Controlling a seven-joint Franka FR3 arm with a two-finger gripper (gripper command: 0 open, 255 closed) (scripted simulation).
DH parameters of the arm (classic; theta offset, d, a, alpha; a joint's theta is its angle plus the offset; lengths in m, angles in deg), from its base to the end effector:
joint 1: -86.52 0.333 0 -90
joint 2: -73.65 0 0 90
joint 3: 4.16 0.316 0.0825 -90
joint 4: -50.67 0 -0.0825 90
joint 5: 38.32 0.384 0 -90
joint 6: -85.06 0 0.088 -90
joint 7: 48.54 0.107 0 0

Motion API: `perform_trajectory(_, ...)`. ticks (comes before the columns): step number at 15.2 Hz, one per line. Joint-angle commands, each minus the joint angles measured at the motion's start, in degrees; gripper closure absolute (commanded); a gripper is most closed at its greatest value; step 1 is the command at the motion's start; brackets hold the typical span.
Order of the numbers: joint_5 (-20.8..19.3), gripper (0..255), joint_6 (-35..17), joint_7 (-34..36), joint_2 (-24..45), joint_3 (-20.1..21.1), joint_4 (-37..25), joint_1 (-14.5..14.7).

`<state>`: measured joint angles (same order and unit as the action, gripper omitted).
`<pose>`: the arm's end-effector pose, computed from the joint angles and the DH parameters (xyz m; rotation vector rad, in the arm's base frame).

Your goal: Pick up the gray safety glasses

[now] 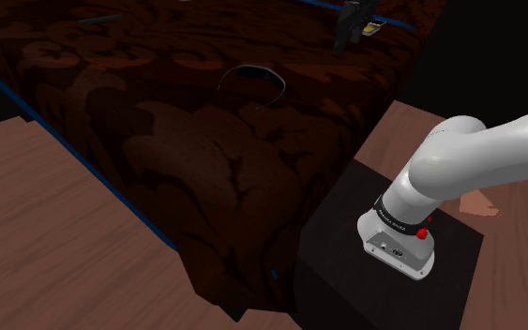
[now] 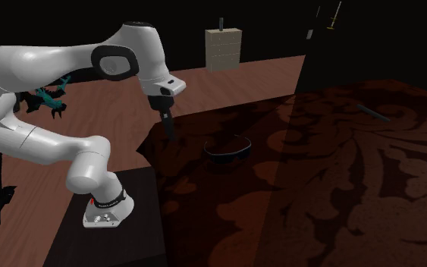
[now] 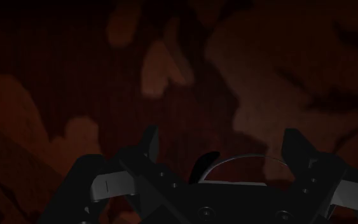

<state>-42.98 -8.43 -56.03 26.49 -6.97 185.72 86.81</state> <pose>0.3026 -0.0267 0.6067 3.0813 0.1568 0.1438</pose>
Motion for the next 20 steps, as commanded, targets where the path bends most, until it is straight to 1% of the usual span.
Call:
perform_trajectory(1, 0.0, 0, 0.0, 0.0, 0.0, 0.0, 0.0, 0.0)
perform_trajectory(5, -0.61, 0, -6.3, 0.61, 8.05, 0.32, -1.52, 0.12)
perform_trajectory(10, -1.51, 0, -12.98, 1.44, 18.74, 0.69, -5.21, 0.16)
perform_trajectory(15, -2.56, 0, -18.08, 2.34, 29.77, 1.06, -10.82, 0.09)
perform_trajectory(20, -3.76, 0, -21.44, 3.25, 40.97, 1.35, -18.32, 0.02)
